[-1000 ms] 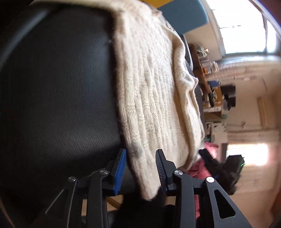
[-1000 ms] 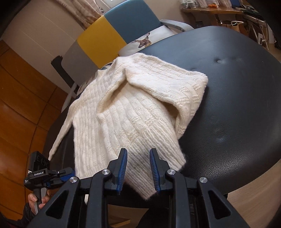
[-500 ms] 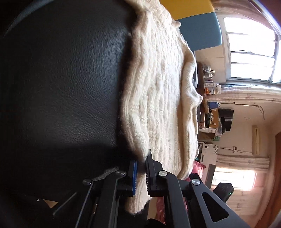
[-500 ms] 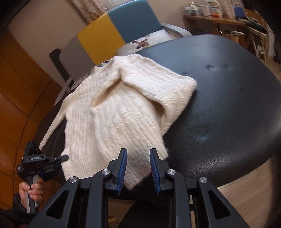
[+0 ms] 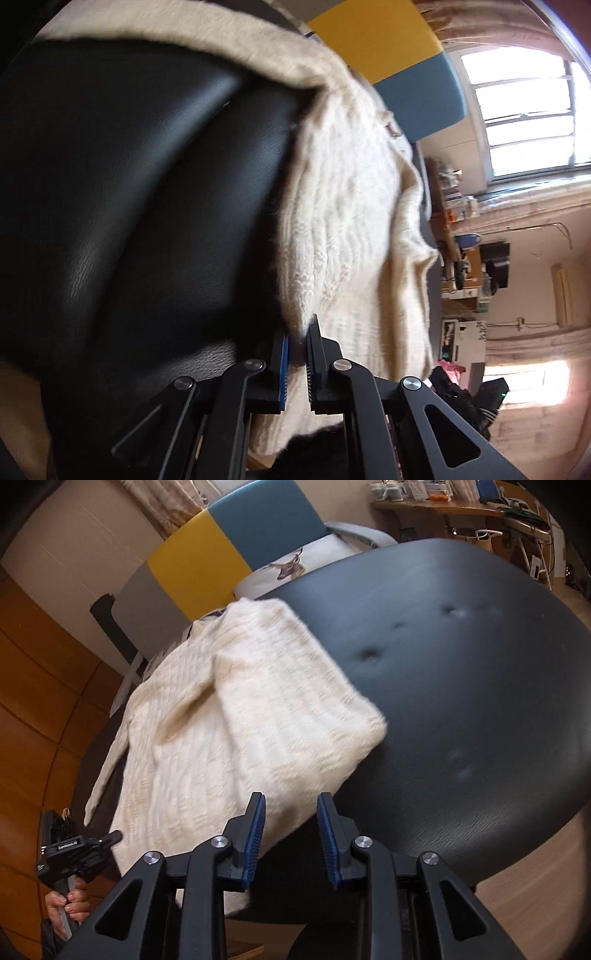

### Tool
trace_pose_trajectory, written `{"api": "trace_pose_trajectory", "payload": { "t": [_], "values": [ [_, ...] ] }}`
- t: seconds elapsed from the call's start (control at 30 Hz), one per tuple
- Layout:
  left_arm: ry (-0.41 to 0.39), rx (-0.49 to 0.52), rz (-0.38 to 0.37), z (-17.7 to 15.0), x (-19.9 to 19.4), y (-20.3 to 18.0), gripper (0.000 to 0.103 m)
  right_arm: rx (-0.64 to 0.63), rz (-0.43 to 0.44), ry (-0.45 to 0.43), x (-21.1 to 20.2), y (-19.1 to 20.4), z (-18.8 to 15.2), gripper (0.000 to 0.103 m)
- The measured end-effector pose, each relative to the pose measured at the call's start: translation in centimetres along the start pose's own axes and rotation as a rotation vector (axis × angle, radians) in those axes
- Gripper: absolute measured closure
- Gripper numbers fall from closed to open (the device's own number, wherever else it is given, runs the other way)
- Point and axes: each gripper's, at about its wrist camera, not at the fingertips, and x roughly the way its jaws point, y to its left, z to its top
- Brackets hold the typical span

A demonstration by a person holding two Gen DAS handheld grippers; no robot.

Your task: Fold clothes

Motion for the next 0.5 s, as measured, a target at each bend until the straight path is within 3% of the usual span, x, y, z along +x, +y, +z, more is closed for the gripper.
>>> {"api": "trace_pose_trajectory", "payload": {
  "t": [0.17,0.43,0.5],
  "values": [
    [0.025,-0.038,-0.046,-0.5,1.0,0.5,0.094,0.060,-0.042,0.011,1.6,0.4,-2.0,0.074],
    [0.065,-0.035,-0.080,-0.7,2.1,-0.6,0.094,-0.097,-0.222,-0.041,3.5,2.4,-1.0,0.070],
    [0.069,-0.043,-0.095,-0.7,2.4,-0.8,0.094,-0.137,-0.267,-0.054,4.0,2.9,-0.8,0.074]
  ]
}}
